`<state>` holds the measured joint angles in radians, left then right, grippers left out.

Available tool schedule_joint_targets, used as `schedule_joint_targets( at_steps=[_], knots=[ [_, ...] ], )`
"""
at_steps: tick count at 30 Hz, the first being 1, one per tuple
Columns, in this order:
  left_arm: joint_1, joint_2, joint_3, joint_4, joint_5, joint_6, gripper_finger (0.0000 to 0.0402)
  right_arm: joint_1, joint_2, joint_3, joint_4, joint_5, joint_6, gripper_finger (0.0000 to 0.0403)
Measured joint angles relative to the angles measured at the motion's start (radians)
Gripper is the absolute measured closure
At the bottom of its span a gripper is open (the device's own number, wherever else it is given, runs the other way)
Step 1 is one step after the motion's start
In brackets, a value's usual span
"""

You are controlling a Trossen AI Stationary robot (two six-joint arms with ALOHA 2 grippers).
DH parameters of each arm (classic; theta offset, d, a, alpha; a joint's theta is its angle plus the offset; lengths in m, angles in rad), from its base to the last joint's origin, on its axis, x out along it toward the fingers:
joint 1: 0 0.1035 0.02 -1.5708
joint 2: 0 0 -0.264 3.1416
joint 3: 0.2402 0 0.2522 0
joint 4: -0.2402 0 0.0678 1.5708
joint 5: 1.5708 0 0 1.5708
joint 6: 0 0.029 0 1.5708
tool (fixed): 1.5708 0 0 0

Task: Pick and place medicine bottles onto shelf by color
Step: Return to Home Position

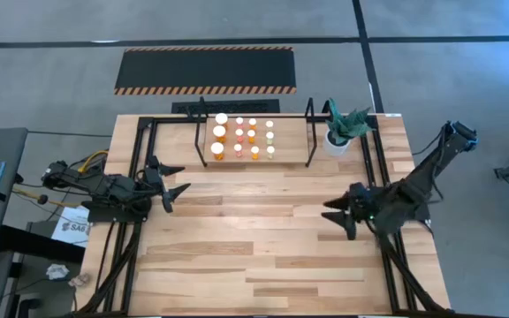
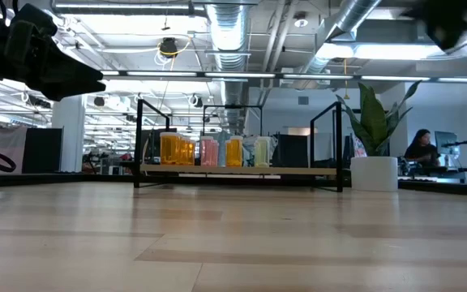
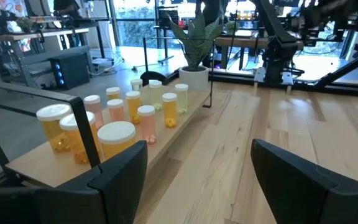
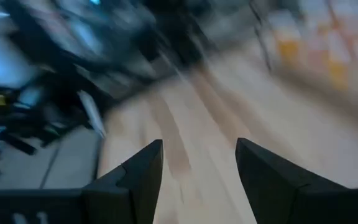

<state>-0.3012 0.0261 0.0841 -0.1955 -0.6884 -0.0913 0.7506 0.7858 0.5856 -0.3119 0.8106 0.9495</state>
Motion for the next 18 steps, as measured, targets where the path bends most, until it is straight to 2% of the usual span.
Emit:
schedule_joint_targets(
  at_steps=[4,6,8,10,12,18],
  knots=[
    [0.000,0.000,0.000,0.000,0.000,0.000,0.0129,-0.056,-0.069,-0.086,0.472,-0.042,-0.609,0.0178],
    [0.000,0.000,0.000,0.000,0.000,0.000,0.0129,-0.093,-0.098,-0.125,0.651,-0.109,-0.836,0.0178],
    [0.000,0.000,0.000,0.000,0.000,0.000,0.0129,-0.144,-0.121,-0.151,0.778,-0.183,-0.982,0.0178],
    [0.000,0.000,0.000,0.000,0.000,0.000,0.0129,-0.209,-0.143,-0.179,0.859,-0.213,-1.047,0.0178],
    [0.000,0.000,0.000,0.000,0.000,0.000,0.0129,-0.284,-0.158,-0.209,0.908,-0.213,-1.043,0.0178],
    [0.000,0.000,-0.001,0.000,0.000,0.000,0.0129,-0.510,-0.210,-0.297,0.915,-0.272,-0.852,0.0178]
  ],
)
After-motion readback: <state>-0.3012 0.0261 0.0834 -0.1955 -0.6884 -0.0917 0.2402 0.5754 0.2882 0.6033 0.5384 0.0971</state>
